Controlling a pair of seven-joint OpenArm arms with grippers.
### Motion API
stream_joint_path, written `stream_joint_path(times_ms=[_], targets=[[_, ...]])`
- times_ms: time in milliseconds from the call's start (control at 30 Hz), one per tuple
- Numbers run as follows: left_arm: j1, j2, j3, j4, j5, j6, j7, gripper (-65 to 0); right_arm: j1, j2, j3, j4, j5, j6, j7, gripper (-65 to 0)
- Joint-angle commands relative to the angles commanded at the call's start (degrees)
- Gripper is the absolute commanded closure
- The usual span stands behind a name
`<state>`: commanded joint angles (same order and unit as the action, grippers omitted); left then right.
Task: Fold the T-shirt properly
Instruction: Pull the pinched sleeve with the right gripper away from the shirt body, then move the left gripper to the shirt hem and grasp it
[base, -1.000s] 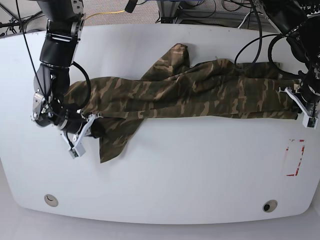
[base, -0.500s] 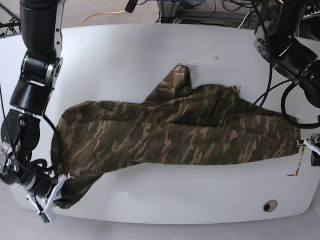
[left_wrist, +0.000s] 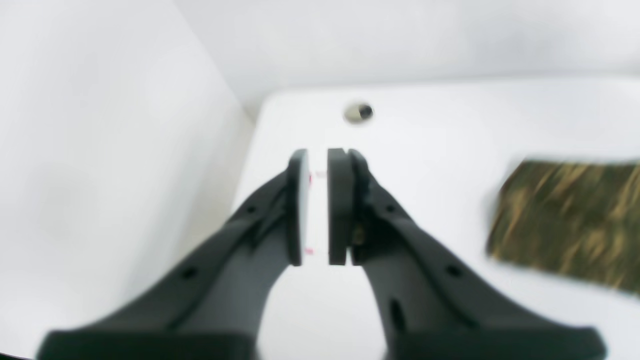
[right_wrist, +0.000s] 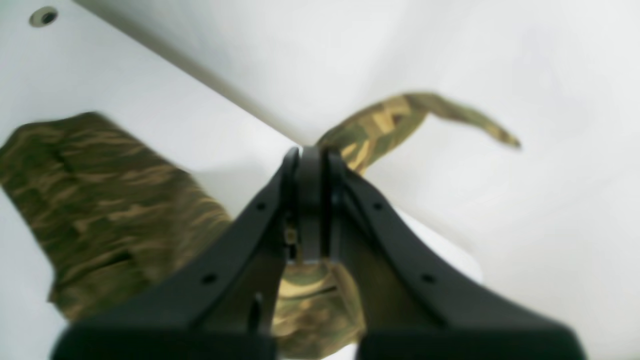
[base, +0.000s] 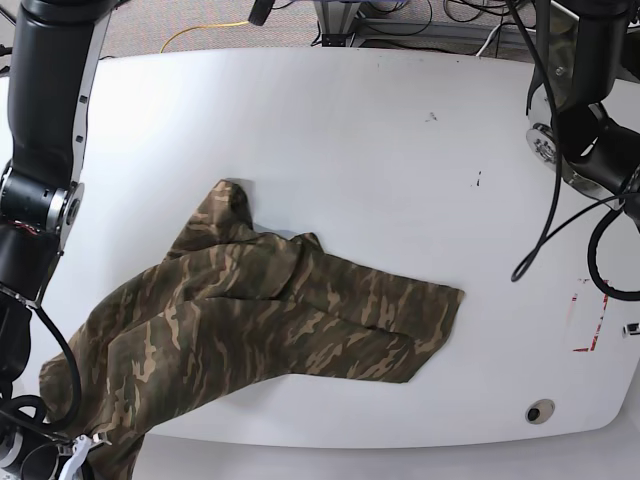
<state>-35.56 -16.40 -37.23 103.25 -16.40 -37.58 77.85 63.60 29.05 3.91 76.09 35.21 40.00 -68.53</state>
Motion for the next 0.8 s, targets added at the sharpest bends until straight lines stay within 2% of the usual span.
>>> stream_joint_path(times_ms=[67,167,233,400,533,800], targets=[[2.7,1.5,0.9,-0.1,0.0,0.1,-0.4,-20.6,-0.9,0.0,0.0,0.0,-0.1,0.00,0.1,0.0],[9.1,5.7,2.6,-0.1,0.1,0.1,-3.6,-36.3,-3.1,-0.1,0.0,0.3,-0.1,0.00,0.1,0.0],[11.7,7.6,3.3,-0.1,0.4,0.2,-6.4,-40.0,-4.1,-0.2,0.1,0.3,0.0,0.00,0.1,0.0],[15.6,11.6,7.0,-7.7,0.5,0.5,-16.0,-40.3,-7.2,-0.4,2.7,0.0,0.0,0.00,0.2,0.0],[15.7,13.0,7.4,-19.3,0.3,5.5,-24.7,-40.3,-8.7,-0.4,3.6,0.0,0.0,0.00,0.2,0.0],[11.9,13.0,9.9,-42.0,0.1,5.7,-38.8,-40.3,-10.7,-0.2,3.6,0.2,0.1,0.00,0.2,0.0]])
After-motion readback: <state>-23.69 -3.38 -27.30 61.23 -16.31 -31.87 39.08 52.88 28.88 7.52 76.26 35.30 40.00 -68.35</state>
